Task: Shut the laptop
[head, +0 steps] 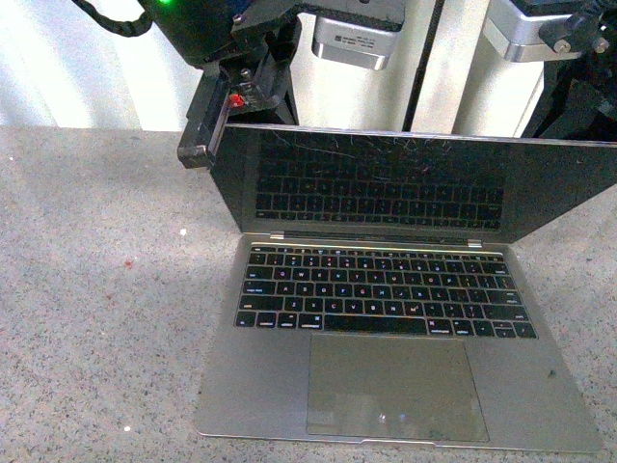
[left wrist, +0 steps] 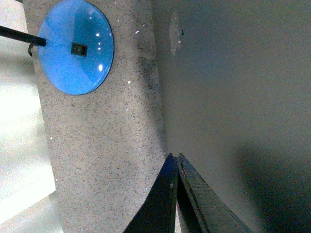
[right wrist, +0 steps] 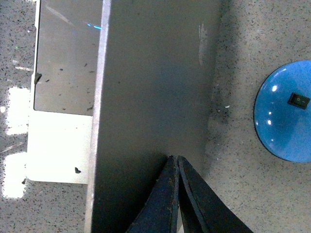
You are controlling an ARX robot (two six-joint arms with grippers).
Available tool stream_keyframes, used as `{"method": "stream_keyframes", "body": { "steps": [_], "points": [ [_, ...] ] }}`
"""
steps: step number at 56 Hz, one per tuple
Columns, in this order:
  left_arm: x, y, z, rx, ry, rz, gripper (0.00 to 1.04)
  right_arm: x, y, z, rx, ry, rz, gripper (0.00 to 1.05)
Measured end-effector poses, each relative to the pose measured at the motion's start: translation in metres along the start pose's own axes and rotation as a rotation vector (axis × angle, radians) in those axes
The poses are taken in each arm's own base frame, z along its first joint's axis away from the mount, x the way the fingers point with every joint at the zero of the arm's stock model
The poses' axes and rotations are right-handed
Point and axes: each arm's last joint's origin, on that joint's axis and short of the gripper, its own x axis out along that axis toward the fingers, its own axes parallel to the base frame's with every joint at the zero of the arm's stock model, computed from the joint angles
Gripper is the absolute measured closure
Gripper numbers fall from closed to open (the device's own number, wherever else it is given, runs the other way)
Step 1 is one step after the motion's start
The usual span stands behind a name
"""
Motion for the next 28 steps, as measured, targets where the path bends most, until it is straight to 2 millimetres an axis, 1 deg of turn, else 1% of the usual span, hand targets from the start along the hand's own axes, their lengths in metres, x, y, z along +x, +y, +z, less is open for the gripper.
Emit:
{"method": "stream_keyframes", "body": {
  "steps": [14, 28],
  "points": [
    [-0.001, -0.011, 0.005, 0.013, -0.014, -0.006, 1.01, 0.008, 0.008, -0.004, 0.006, 0.001, 0.013, 1.02],
    [0.007, -0.021, 0.003, 0.014, -0.013, -0.021, 1.01, 0.018, 0.015, -0.008, 0.012, 0.001, 0.032, 1.02]
  ]
}}
